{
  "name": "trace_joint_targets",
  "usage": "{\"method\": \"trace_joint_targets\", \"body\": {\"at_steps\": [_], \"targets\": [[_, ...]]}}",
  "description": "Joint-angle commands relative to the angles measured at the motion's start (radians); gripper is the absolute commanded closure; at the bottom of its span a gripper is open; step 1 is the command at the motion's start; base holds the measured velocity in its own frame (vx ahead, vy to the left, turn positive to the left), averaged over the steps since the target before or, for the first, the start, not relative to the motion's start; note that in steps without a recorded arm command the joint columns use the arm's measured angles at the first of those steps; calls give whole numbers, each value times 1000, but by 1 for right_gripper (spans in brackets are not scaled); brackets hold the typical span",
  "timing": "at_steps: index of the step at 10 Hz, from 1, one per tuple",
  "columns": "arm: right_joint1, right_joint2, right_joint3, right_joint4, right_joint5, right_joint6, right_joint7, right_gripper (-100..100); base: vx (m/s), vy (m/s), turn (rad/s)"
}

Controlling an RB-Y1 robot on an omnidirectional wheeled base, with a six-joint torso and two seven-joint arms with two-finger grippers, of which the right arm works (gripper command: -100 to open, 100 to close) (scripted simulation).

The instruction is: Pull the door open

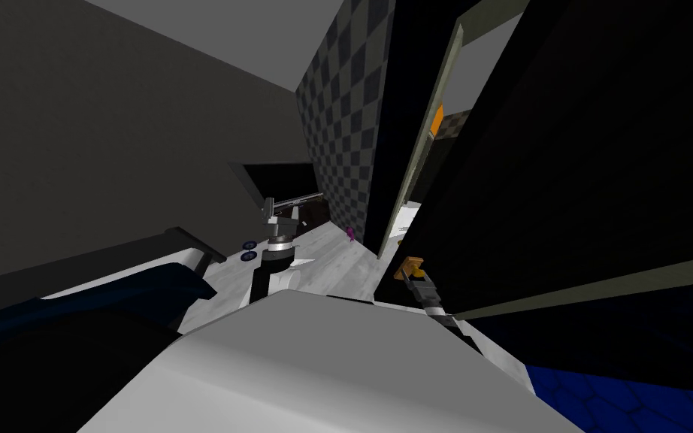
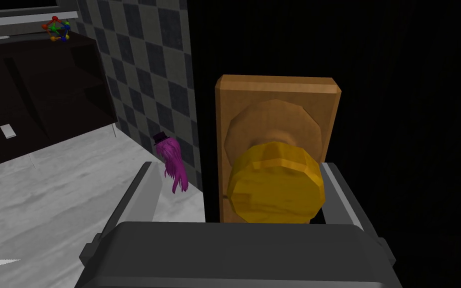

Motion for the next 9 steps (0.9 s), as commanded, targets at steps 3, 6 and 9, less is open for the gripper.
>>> {"method": "trace_joint_targets", "body": {"at_steps": [3,6,9], "targets": [[7,6,32,-7,14,-2,-5,100,4,-2,3],[22,-13,43,-8,22,-27,-19,100,-9,-2,12],[37,-31,55,-9,31,-51,-33,100,10,3,17]]}}
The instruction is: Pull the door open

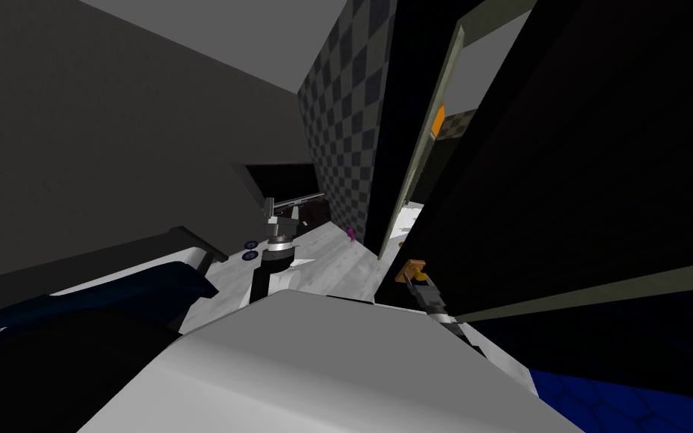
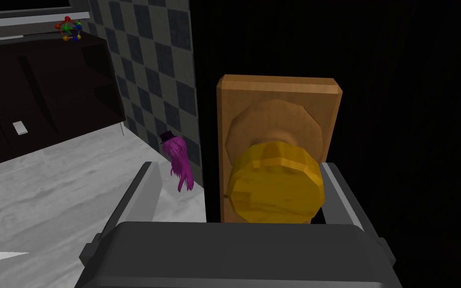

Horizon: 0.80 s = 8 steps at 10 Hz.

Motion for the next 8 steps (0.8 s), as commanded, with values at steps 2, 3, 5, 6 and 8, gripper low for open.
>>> {"method": "trace_joint_targets", "body": {"at_steps": [2,3,5,6,8], "targets": [[19,-1,35,-20,16,-7,-5,100,3,-6,-12],[19,-1,35,-20,16,-7,-5,100,-8,0,13],[26,-10,41,-20,20,-19,-12,100,-10,-2,6],[33,-18,46,-21,24,-30,-19,100,1,-5,20],[33,-18,46,-21,24,-30,-19,100,-6,-17,8]]}}
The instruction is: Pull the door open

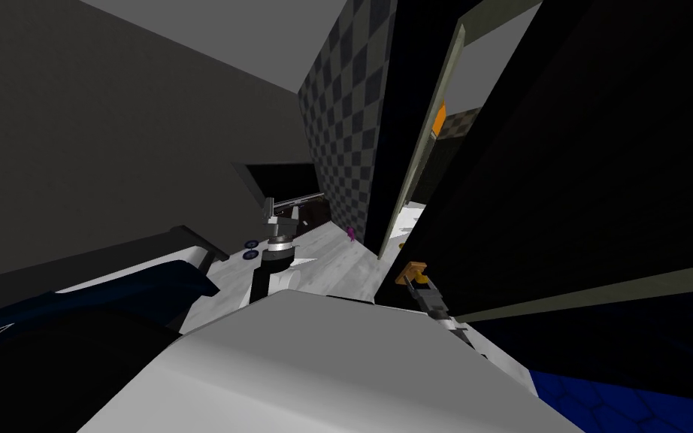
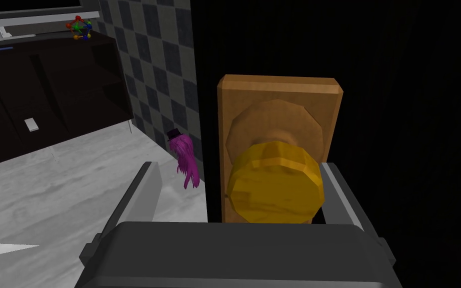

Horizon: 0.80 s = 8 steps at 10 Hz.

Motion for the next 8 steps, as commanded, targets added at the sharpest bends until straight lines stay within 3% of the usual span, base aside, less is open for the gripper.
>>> {"method": "trace_joint_targets", "body": {"at_steps": [1,5,8], "targets": [[13,1,31,-14,15,-4,-5,100,-6,-11,12],[33,-23,46,-15,26,-35,-24,100,-20,-28,9],[63,-60,69,-17,42,-85,-53,100,-79,-94,5]]}}
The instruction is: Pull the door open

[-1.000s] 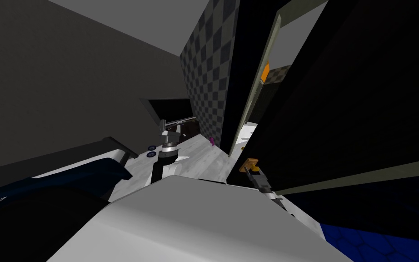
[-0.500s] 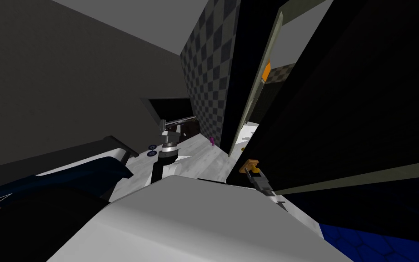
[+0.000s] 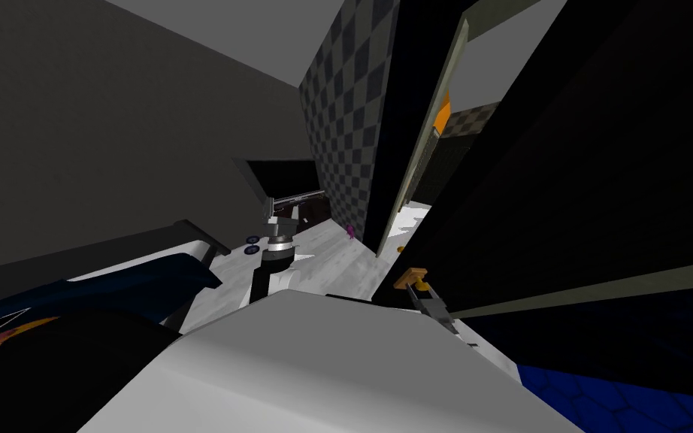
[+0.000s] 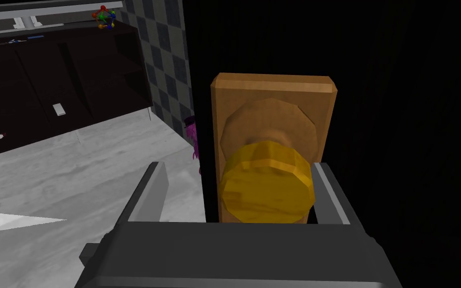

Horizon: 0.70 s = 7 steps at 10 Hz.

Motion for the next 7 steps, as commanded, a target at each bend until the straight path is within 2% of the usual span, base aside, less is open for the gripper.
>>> {"method": "trace_joint_targets", "body": {"at_steps": [1,3,7], "targets": [[12,-12,21,-2,12,-18,-16,100,-172,-103,109],[16,-17,24,-2,14,-25,-20,100,-143,-38,78],[19,-20,26,-2,16,-29,-22,100,-24,4,-24]]}}
